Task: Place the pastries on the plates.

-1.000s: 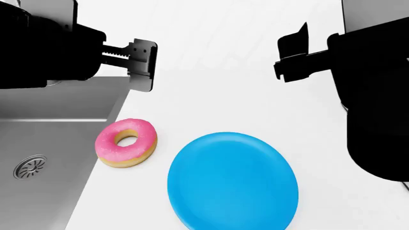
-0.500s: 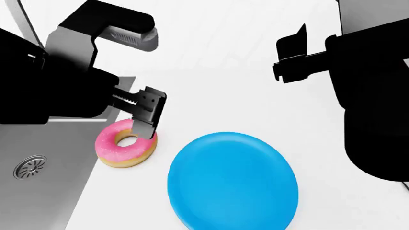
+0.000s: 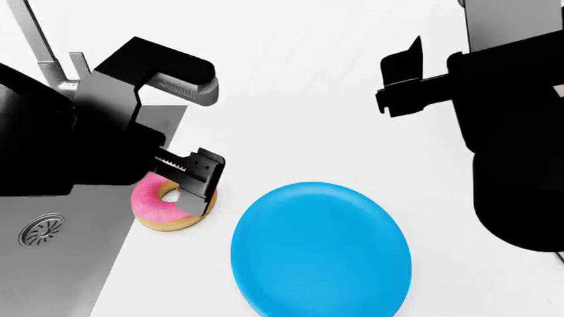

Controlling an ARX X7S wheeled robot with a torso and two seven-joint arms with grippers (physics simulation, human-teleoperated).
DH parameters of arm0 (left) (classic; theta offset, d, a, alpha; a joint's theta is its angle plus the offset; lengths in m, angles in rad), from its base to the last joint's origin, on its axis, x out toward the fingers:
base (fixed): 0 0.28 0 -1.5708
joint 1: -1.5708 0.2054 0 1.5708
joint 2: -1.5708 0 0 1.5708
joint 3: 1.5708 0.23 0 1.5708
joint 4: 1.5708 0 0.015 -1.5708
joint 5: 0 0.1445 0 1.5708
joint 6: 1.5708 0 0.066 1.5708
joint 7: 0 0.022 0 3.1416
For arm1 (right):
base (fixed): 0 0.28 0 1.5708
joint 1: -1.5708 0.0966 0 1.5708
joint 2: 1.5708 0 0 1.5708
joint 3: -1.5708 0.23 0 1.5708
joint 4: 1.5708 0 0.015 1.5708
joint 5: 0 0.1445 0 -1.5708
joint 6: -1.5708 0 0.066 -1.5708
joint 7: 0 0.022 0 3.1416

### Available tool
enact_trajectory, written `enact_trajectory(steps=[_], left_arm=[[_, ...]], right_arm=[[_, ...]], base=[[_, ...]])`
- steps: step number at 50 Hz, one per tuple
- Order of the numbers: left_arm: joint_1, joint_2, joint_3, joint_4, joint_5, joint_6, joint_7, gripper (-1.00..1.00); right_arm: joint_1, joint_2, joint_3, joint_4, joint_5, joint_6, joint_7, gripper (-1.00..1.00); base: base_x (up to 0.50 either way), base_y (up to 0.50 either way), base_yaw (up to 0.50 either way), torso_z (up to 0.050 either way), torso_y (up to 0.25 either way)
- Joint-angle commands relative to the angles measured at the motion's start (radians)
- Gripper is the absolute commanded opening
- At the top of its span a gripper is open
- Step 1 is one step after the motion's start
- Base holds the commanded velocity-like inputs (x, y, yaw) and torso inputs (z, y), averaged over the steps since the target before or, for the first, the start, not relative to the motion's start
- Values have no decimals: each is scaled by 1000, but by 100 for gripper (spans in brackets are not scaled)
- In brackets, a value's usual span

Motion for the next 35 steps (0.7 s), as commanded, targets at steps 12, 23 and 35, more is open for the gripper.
enact_trajectory(steps=[12, 23, 35], left_arm=[[82, -2, -59, -34, 155, 7, 93, 100], [113, 3, -102, -55, 217, 28, 154, 100], [140, 21, -109, -78, 280, 46, 190, 100]], right_arm=[[-13, 4, -9, -2, -15, -5, -8, 100], [-21, 5, -12, -1, -22, -11, -11, 100], [-22, 2, -15, 0, -26, -13, -13, 100]], base=[[0, 0, 0, 0, 0], [0, 0, 0, 0, 0], [0, 0, 0, 0, 0]])
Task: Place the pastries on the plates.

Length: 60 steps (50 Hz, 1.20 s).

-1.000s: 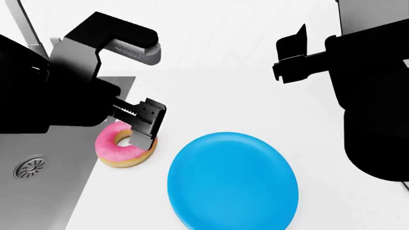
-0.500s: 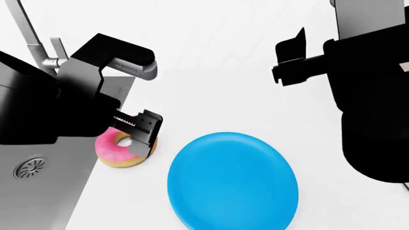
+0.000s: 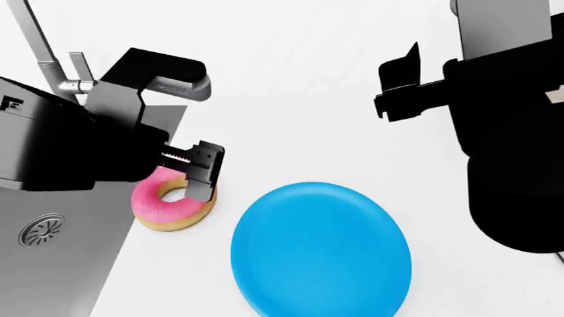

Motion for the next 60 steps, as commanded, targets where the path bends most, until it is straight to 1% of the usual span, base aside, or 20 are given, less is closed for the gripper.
enact_trajectory(steps=[1, 8, 24, 48, 60], left_arm=[[25, 15, -13, -27, 65, 15, 39, 100], [34, 26, 2, -42, 97, 15, 44, 100], [63, 37, 38, -40, 114, -1, 58, 100], [77, 35, 84, -23, 90, -13, 59, 100], [89, 38, 95, -28, 110, -14, 76, 100]], right_arm=[[-4, 0, -3, 0, -5, -3, -3, 100], [-7, 2, -4, -1, -9, -5, -6, 100], [-10, -3, -8, -1, -12, -7, -5, 100], [-10, -5, -11, 3, -18, -8, -10, 100], [-13, -2, -13, 3, -21, -10, -11, 100]], base=[[0, 0, 0, 0, 0], [0, 0, 0, 0, 0], [0, 0, 0, 0, 0], [0, 0, 0, 0, 0], [0, 0, 0, 0, 0]])
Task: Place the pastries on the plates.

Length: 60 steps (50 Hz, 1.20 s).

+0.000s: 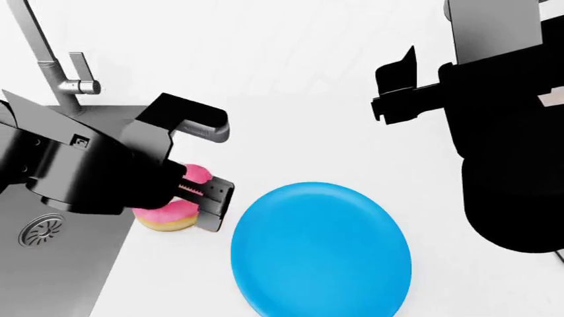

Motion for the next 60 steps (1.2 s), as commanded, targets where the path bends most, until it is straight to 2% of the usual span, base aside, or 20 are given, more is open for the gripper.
enact_trajectory(steps=[1, 29, 30, 48, 56, 60], left_arm=[[12, 2, 13, -1, 13, -1, 13, 100], [52, 16, 36, -6, 71, -5, 66, 100], [54, 15, 37, -2, 68, -3, 65, -100], [62, 13, 60, 16, 59, -11, 74, -100], [34, 9, -2, 40, 67, 37, 100, -100], [-16, 2, -26, 59, 21, 56, 83, -100]], right_arm=[[-2, 1, -2, 0, -3, -1, -1, 100], [-7, 1, -7, 0, -8, -3, -1, 100], [-8, 2, -7, -1, -8, -4, -2, 100], [-4, 7, -7, -7, 1, -3, 7, 100], [3, 6, -4, -3, 3, -2, 6, 100], [3, 5, -5, -1, 2, -2, 7, 100]], base=[[0, 0, 0, 0, 0], [0, 0, 0, -1, 0], [0, 0, 0, 0, 0], [0, 0, 0, -1, 0], [0, 0, 0, -1, 0], [0, 0, 0, 0, 0]])
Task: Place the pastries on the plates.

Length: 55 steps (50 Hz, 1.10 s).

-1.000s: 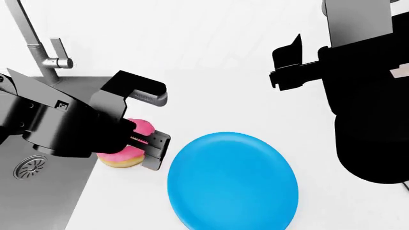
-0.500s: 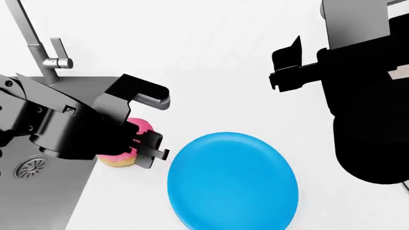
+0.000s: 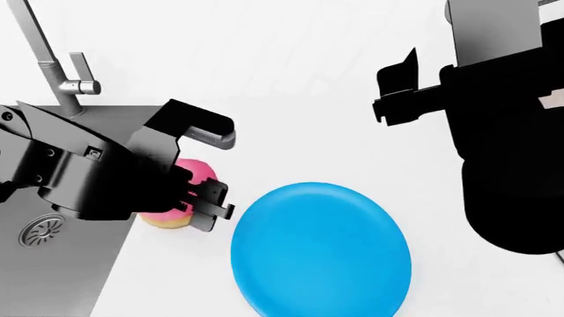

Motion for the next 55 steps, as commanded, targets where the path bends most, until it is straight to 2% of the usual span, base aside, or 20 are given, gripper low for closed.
enact_trajectory(steps=[1, 9, 25, 37, 43, 55], left_arm=[[-53, -5, -30, 35, -83, 48, -7, -100], [-197, 2, -19, 34, -185, 45, -79, -100], [-396, 20, 37, 57, -344, 36, -179, -100], [-461, 61, 51, 184, -461, 54, -187, -100], [-478, 69, 69, 219, -494, 61, -192, -100], [-495, 78, 81, 244, -514, 64, -187, -100]], right_arm=[[6, -1, 0, 2, 3, 0, 2, 100], [8, -5, -2, 6, 0, 1, 0, 100], [11, -4, -2, 1, 6, 1, 6, 100], [28, 15, 4, 5, 16, 7, 21, 100], [60, 43, 21, 7, 36, 11, 45, 100], [98, 22, 21, 26, 47, 26, 51, 100]], base=[[0, 0, 0, 0, 0], [0, 0, 0, 0, 0], [0, 0, 0, 0, 0], [0, 0, 0, 0, 0], [0, 0, 0, 0, 0], [0, 0, 0, 0, 0]])
